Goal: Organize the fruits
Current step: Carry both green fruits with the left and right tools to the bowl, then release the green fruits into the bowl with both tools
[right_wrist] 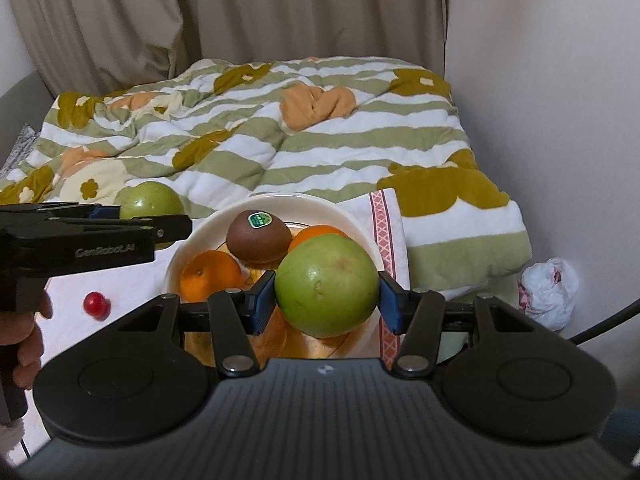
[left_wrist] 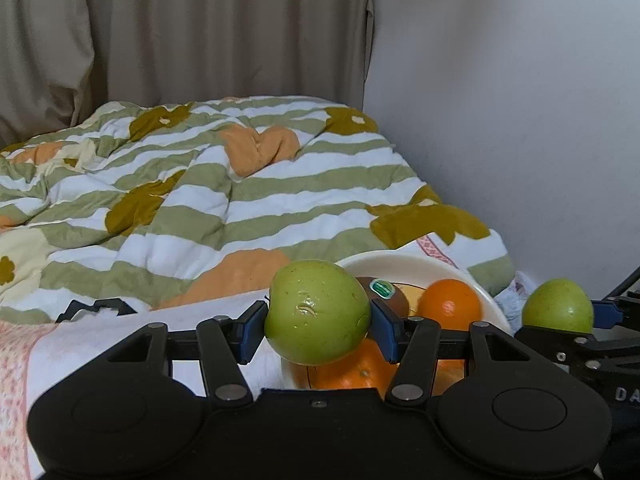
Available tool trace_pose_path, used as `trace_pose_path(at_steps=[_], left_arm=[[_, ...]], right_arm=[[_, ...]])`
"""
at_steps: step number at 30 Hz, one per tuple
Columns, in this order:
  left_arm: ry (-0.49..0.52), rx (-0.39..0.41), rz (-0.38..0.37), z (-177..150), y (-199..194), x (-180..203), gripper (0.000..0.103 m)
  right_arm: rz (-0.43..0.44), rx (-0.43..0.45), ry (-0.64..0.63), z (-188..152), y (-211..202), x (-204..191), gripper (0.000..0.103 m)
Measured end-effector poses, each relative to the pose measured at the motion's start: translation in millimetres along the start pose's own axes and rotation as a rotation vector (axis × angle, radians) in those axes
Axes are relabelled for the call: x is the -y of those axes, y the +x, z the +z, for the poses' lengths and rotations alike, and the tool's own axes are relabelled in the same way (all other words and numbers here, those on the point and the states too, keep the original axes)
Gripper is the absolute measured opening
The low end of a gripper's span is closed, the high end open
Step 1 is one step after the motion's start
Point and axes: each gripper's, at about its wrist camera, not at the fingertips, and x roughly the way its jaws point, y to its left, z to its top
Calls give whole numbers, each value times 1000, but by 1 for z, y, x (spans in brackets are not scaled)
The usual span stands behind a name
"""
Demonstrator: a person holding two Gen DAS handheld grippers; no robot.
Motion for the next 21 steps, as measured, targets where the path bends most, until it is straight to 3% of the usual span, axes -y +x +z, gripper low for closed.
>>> trace_pose_path(at_steps=[11, 12, 15, 21], left_arm=[[51, -47, -10, 0, 30, 2, 60], [54, -43, -14, 0, 29, 2, 62], [66, -3, -21, 1, 23, 3, 90], [74, 15, 2, -1, 6, -1, 92]], right_arm=[[-5, -27, 23, 8, 23, 3, 68], [-7, -28, 24, 9, 24, 3, 68], [-9, -27, 27, 11, 25, 4, 68], [2, -22, 11, 15, 28, 4, 68]])
